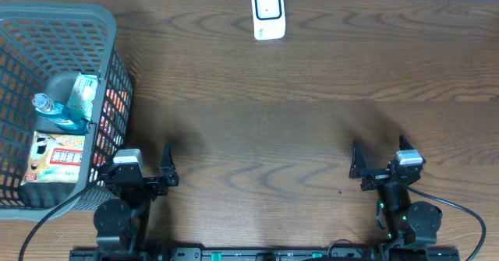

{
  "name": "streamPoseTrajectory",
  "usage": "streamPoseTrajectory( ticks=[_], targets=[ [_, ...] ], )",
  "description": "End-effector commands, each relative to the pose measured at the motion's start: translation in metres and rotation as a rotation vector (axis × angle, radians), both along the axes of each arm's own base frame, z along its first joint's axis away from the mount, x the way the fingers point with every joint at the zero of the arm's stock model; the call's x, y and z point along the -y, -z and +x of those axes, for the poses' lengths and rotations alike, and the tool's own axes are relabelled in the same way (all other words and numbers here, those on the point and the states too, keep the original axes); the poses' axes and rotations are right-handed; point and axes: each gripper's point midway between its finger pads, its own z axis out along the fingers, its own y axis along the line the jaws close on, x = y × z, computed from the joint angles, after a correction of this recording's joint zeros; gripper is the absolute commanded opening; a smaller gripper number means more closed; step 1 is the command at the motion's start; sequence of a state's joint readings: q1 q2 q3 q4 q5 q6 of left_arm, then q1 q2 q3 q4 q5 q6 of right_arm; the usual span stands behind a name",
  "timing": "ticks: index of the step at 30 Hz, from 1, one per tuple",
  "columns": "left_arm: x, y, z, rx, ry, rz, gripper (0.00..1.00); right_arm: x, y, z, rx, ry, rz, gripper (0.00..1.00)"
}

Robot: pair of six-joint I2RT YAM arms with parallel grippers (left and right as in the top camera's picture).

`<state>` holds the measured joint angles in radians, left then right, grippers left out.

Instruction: Scan the item barcode

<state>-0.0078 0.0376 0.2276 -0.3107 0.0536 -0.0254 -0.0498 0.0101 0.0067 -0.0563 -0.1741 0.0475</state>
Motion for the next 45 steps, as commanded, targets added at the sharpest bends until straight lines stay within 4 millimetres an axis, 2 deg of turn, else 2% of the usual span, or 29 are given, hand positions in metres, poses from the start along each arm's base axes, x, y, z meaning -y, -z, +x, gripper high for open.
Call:
streamPoseTrajectory(
  ticks=[1,6,14,16,19,24,34,45],
  targets=[
    [0.002,-0.038,-0.007,0.059,0.009,0.005,0.98,0.001,0.001,0.0,-0.002,0.008,-0.012,0.99],
    [0.002,-0.046,-0.011,0.004,0.01,0.005,0.98,0.001,0.001,0.0,-0.002,0.008,-0.012,0.99],
    [0.003,-0.057,-0.006,-0.127,0.019,0.003,0.98,0.001,0.001,0.0,-0.002,0.008,-0.012,0.99],
    [0.013,-0.061,-0.006,-0.16,0.072,-0.012,0.98,0.001,0.001,0.0,-0.002,0.008,-0.012,0.99],
    [0.043,-0.066,-0.008,-0.184,0.242,-0.065,0.98,0.001,0.001,0.0,-0.002,0.008,-0.012,0.99],
    [0.052,-0.068,-0.009,-0.183,0.295,-0.086,0.98,0.001,0.001,0.0,-0.002,0.008,-0.012,0.99],
    [0.05,-0.066,-0.005,-0.26,0.269,-0.128,0.98,0.001,0.001,0.0,-0.002,0.008,-0.012,0.99],
    [0.051,-0.101,0.007,-0.371,0.262,-0.145,0.98,0.001,0.001,0.0,-0.002,0.008,-0.012,0.99]
  ],
)
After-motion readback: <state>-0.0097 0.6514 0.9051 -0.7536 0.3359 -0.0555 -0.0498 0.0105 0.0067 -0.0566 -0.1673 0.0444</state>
